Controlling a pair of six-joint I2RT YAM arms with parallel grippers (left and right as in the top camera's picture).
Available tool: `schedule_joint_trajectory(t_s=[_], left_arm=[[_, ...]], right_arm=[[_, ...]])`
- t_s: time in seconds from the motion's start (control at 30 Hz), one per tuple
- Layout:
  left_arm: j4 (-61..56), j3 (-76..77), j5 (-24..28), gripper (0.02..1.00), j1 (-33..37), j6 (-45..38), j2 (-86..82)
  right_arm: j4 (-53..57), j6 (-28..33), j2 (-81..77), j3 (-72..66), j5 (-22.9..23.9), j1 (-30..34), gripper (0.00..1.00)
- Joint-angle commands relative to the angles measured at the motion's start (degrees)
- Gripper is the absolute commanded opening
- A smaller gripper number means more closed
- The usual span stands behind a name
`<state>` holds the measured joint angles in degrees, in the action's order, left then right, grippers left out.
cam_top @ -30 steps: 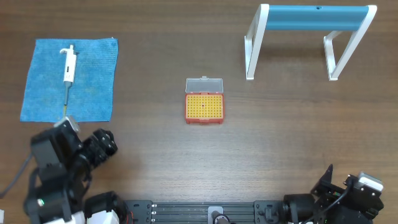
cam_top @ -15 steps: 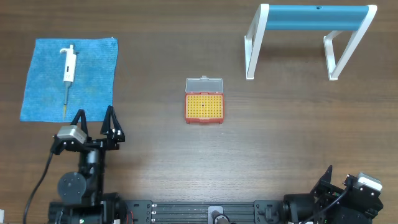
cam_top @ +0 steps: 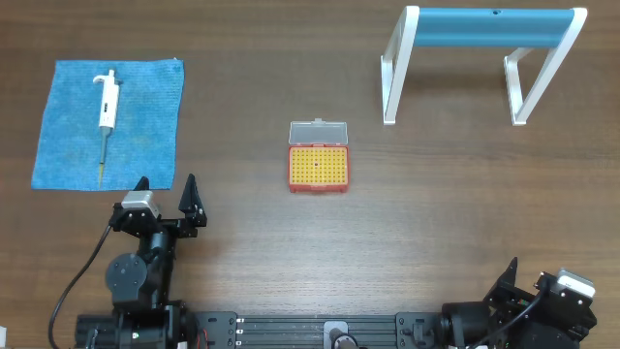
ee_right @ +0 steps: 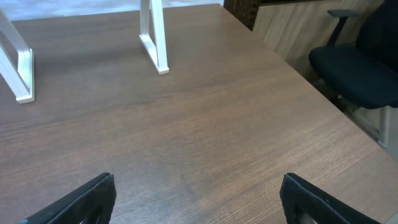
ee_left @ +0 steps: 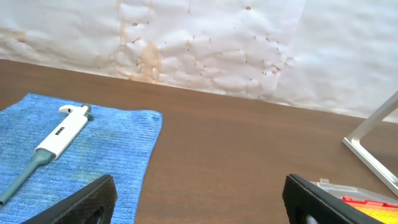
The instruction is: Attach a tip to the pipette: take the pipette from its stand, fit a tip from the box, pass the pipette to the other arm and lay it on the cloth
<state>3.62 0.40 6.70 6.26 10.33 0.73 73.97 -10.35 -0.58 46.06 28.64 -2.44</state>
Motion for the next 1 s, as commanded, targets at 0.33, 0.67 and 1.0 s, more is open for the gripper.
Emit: schedule_joint_trajectory(t_s=[0.33,0.67,1.0], left_arm=[[0.44,-0.09,1.27,0.864,-0.24,-1.22,-0.55],[0.44,-0.09,1.29,0.864,-0.24,-1.22,-0.55],[0.44,-0.09,1.27,0.864,-0.24,-1.22,-0.55]], right_arm=[[-0.22,0.39,-0.26,-0.09,0.74,-0.35,0.858],[-0.22,0.39,-0.26,-0.09,0.74,-0.35,0.858],[-13.05,0.35,-0.17,-0.15,-1.81,-0.39,0.978]])
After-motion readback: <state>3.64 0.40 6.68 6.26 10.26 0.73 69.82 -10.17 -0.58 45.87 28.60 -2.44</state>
